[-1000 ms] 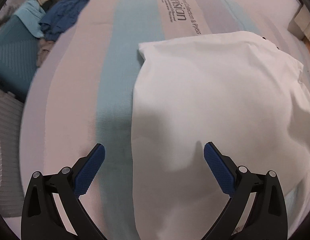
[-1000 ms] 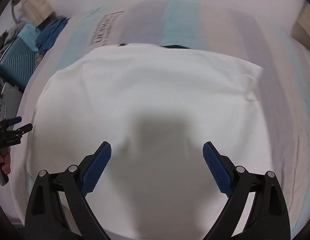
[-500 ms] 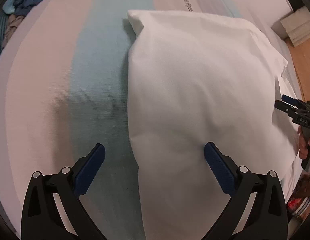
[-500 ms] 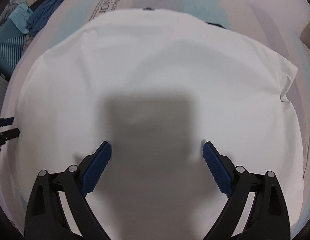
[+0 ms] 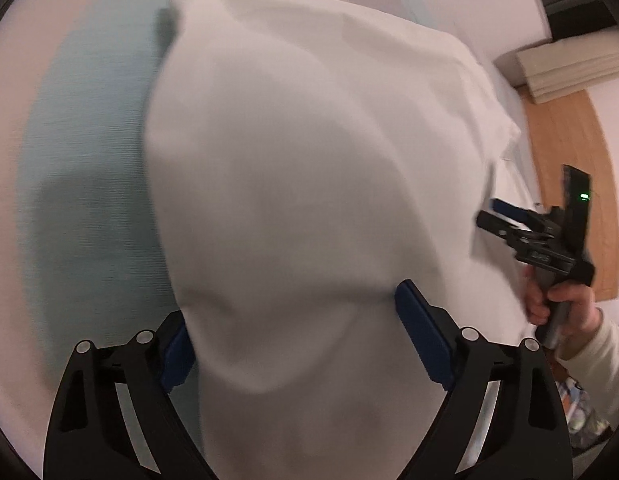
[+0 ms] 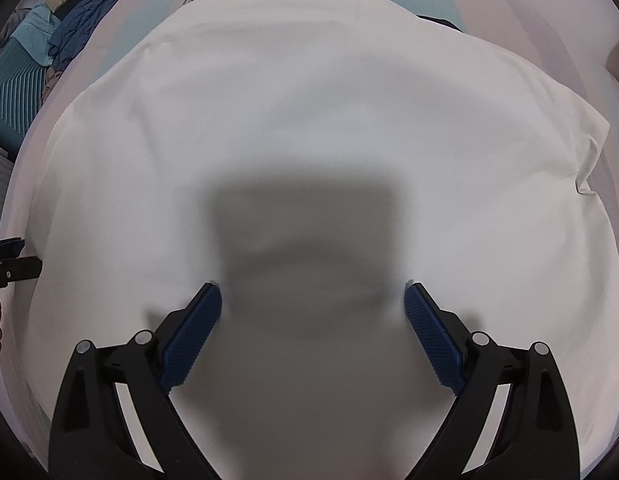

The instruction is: Fold large clothes

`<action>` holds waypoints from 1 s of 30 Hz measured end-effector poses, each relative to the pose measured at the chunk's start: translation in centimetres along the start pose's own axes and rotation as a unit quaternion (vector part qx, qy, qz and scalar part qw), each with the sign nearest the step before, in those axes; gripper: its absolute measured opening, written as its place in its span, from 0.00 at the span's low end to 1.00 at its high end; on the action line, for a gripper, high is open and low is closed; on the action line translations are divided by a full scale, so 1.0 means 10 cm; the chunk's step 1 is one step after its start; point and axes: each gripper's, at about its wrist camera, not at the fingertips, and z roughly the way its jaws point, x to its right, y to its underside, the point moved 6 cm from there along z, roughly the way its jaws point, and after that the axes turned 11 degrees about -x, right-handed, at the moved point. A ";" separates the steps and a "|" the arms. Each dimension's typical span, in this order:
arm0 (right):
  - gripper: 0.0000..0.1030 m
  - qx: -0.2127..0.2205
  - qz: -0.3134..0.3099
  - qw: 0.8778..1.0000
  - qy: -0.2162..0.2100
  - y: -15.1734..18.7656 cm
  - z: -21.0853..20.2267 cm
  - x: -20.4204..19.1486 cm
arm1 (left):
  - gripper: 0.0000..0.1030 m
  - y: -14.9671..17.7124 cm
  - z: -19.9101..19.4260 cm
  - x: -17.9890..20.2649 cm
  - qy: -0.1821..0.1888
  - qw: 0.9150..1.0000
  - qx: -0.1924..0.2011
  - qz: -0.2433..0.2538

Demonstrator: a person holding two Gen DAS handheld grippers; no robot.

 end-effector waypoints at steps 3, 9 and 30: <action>0.87 0.001 0.000 1.000 -0.006 0.03 0.00 0.02 | 0.86 -0.02 0.04 0.00 -0.003 1.000 -0.003 0.008; 0.88 0.002 -0.005 1.000 -0.011 0.08 0.02 0.07 | 0.94 -0.09 0.13 0.02 0.002 1.000 -0.005 -0.013; 0.91 0.016 0.002 1.000 -0.010 0.30 0.09 0.29 | 0.14 -0.10 0.14 0.42 -0.062 0.997 0.012 -0.048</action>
